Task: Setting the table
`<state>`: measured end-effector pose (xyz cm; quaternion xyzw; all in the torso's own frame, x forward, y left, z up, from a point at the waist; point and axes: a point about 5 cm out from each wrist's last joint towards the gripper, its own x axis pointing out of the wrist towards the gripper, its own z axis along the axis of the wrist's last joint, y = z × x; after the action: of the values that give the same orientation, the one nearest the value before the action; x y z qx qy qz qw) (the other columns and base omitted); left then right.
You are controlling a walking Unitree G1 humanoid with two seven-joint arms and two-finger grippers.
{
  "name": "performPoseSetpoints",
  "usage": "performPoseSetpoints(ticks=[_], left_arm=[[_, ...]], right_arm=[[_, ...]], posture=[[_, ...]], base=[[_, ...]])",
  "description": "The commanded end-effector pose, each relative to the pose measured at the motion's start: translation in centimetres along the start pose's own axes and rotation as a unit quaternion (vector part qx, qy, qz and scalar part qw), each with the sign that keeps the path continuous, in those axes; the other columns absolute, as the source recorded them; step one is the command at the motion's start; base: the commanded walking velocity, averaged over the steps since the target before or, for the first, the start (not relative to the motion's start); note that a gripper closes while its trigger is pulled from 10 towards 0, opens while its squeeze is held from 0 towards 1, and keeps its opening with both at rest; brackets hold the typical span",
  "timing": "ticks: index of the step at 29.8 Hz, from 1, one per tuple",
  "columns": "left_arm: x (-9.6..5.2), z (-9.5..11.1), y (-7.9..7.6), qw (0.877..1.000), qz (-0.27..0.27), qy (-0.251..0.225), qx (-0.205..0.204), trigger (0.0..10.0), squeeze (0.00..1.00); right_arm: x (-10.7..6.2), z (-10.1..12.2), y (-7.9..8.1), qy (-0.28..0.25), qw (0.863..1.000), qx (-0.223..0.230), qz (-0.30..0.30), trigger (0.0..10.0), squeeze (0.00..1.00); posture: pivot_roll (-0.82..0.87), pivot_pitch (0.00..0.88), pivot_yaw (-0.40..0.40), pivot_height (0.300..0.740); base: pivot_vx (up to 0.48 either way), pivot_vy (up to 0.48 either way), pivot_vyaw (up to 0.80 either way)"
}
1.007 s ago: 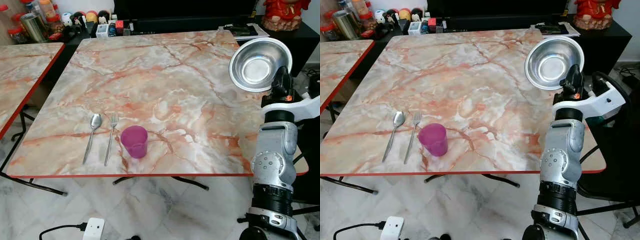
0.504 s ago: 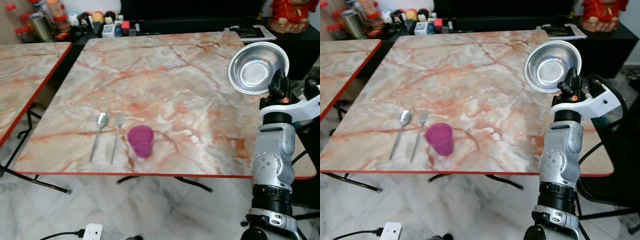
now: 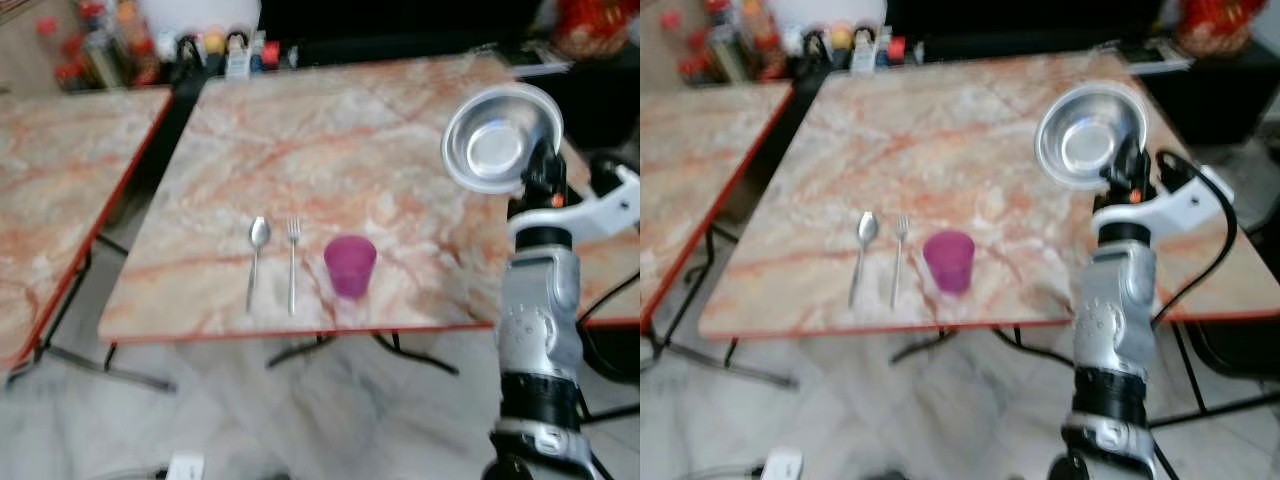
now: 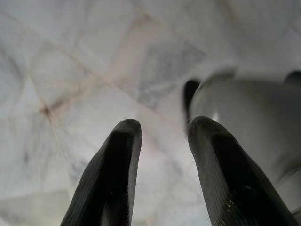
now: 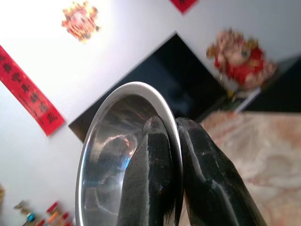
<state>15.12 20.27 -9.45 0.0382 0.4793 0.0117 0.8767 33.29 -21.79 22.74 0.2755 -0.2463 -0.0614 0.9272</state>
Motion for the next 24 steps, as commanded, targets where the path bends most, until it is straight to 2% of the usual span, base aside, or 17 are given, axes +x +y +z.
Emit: performPoseSetpoints(ticks=[1, 24], left_arm=[[-0.2, -0.8, 0.8, 1.0, 0.011, 0.011, 0.0, 10.0, 0.0], [-0.2, -0.6, 0.7, 1.0, 0.016, 0.008, -0.017, 10.0, 0.0]], right_arm=[[0.2, -0.1, 1.8, -0.003, 1.0, 0.012, 0.025, 10.0, 0.0], [0.8, 0.7, 2.8, -0.013, 0.999, 0.008, 0.043, 10.0, 0.0]], posture=[[-0.02, 0.116, 0.053, 0.74], [-0.03, 0.137, 0.044, 0.74]], base=[[0.0, 0.48, 0.0], [0.0, 0.48, 0.0]])
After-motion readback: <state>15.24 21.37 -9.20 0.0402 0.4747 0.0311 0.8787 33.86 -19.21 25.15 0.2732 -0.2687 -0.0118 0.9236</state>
